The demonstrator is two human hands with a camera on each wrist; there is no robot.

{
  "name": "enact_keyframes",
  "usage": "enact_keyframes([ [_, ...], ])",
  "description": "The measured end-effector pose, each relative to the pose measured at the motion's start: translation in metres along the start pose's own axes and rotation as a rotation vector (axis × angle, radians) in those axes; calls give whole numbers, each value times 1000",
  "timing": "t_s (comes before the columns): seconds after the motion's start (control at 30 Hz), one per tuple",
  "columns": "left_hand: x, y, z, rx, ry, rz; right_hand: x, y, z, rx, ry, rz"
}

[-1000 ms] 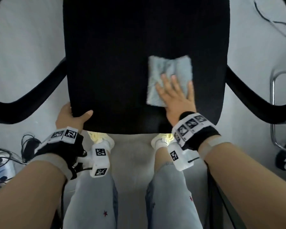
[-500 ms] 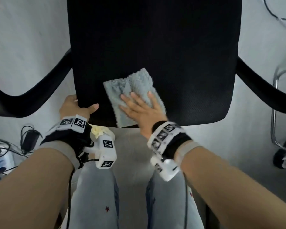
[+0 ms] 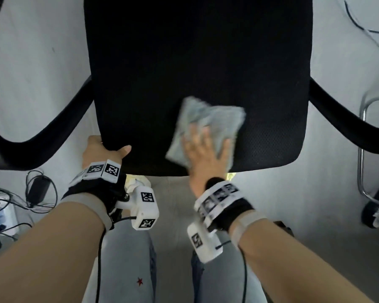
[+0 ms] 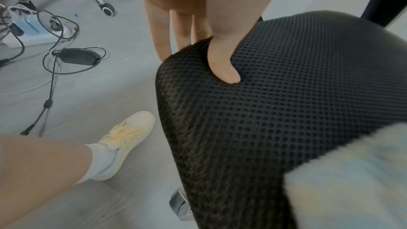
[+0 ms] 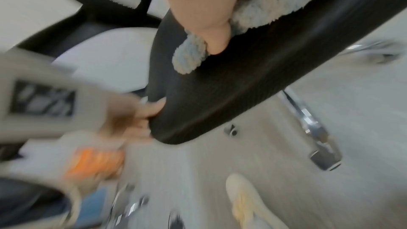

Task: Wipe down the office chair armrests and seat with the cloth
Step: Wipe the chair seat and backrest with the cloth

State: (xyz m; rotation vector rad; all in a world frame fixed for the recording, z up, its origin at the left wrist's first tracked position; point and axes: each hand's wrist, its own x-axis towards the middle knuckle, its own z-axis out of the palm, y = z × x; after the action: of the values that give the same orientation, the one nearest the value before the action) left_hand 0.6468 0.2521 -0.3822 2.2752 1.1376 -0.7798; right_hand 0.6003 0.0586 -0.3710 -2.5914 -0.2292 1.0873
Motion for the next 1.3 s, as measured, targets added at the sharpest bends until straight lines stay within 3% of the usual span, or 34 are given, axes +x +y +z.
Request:
enact_keyframes([
  [0.07,3,-1,0,17,5,22,3,-12,12,-69,9,-126],
  [0.17,5,-1,1,40,14,36,5,19,4,-180,24,-352],
  [0.2,4,-1,2,44,15,33,0,35,-2,-188,52,-354],
  [0.27,1,1,3,52,16,21,-11,72,-14,-241,99,-227],
  [0.37,-4,4,6,45,2,-15,-39,113,-27,-188,124,194],
  [0.43,-8,5,8,50,-11,-30,-50,118,-29,-142,195,318],
  [0.57,-12,2,9,52,-46,-41,-48,119,-37,151,401,468],
  [0.73,-10,-2,10,30,-56,-37,-66,135,-62,835,930,494],
  [0.87,-15,3,14,9,-28,-71,-94,146,-87,806,1140,478],
  [1.0,-27,14,25,-33,127,35,-116,152,-88,705,1147,369],
  [1.1,-46,28,36,49,106,237,-113,159,-68,540,1080,316],
  [1.17,-54,37,45,114,7,355,-102,166,-46,525,959,427],
  [1.23,-57,45,55,216,-84,369,-86,158,-21,572,750,552],
  [1.3,-58,52,60,282,-113,330,-69,132,-2,542,565,510],
])
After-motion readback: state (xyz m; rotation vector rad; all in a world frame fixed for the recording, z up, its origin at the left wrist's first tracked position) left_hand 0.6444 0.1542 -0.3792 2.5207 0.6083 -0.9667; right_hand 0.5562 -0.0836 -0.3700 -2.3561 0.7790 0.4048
